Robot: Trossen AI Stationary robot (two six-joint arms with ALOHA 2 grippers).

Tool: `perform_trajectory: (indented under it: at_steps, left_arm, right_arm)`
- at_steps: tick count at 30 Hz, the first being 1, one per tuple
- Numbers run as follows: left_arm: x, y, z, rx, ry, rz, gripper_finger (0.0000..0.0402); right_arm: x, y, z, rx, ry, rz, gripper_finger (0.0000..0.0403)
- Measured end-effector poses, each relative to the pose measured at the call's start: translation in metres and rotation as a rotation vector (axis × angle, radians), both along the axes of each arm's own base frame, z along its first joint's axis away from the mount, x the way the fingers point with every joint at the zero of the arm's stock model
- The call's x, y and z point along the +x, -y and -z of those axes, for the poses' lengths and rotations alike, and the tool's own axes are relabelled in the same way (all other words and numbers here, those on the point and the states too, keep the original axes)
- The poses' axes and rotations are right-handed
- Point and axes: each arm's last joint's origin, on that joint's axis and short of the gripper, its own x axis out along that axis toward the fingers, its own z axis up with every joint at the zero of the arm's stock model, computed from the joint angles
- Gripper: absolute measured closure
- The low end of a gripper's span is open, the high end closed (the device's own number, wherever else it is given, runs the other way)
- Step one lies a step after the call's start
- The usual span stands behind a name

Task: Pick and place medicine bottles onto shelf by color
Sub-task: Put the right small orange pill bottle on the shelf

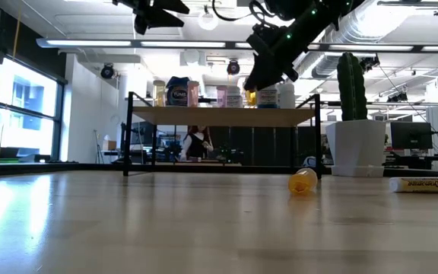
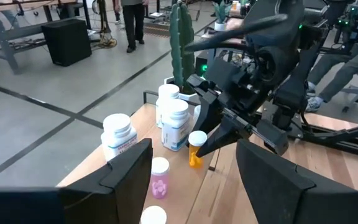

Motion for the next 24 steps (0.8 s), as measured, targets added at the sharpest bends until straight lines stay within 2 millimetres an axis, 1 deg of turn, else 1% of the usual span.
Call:
perform_trajectory:
  at_steps: [3,16,19,24]
  left_arm:
    - [0.0,0.0,-0.0001,0.0,0.0,0.0,0.0179]
    - [0.0002,-0.0001,0.0,0.0,0.0,0.0,0.0179]
    - [0.0002,-0.0001,0.0001,0.0,0.0,0.0,0.0179]
    - [0.0002,-0.0001,0.0001,0.0,0.0,0.0,0.0179]
  right_arm:
    - [-0.0018,-0.0005,0.0025,0.005,-0.032,0.002,0.0324]
    - [-0.0026,-0.0007,0.0032,-0.031,-0.068,-0.031,0.0322]
    - [-0.0026,-0.0007,0.0032,-0.033,-0.07,-0.033,0.0304]
    - [-0.0026,-0.0007,0.0032,-0.014,-0.057,-0.016,0.0257]
